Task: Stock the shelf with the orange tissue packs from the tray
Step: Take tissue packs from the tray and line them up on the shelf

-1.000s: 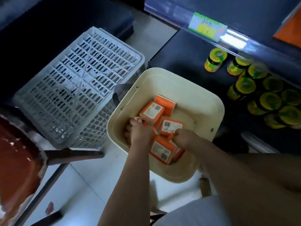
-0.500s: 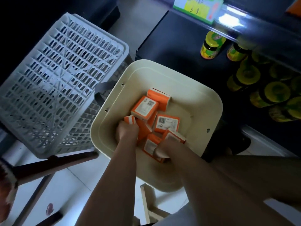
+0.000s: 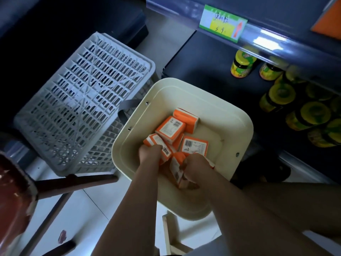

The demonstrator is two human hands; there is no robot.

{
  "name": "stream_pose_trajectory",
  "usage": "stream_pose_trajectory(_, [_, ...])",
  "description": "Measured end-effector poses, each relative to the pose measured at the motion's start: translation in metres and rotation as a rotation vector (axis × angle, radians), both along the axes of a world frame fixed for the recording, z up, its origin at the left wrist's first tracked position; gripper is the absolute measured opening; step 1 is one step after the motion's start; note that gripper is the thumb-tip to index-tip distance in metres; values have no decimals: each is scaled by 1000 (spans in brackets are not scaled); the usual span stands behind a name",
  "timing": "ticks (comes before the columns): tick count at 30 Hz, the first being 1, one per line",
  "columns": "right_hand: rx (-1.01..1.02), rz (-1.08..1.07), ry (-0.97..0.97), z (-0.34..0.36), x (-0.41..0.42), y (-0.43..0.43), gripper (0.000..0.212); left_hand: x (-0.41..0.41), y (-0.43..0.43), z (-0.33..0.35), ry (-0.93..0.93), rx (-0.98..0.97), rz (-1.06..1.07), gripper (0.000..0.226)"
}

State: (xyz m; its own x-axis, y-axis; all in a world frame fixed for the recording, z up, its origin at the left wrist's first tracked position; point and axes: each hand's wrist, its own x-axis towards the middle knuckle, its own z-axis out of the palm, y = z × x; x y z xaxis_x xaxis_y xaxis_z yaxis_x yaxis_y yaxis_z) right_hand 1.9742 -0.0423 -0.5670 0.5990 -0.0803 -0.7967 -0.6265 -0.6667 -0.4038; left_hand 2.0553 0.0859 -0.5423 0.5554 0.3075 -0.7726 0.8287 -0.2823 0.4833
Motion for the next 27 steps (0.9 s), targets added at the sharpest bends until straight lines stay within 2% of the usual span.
stream_pose_trajectory(3, [-26,-94,-183,17,-2,-18,45,-4,-7,9,-5,-67,83,18])
stream_pose_trajectory(6, [-50,-144,-299,40,3,-37,38,-5,-14,20,2,-137,147,29])
stream_pose_trajectory(10, [-56,-304,-402,68,6,-62,29,-4,-24,36,-10,-195,160,30])
stream_pose_trajectory(14, [-67,-487,-484,96,5,-70,6,-2,-34,50,-55,-266,156,31])
stream_pose_trajectory(17, [-82,-624,-501,114,12,-70,19,-3,-43,67,-159,-306,157,18])
stream_pose_trajectory(22, [47,-904,-654,155,23,-83,20,-2,-56,101,-441,-469,150,34])
stream_pose_trajectory(27, [339,-1156,-772,194,14,-95,25,6,-78,153,-607,-752,122,40])
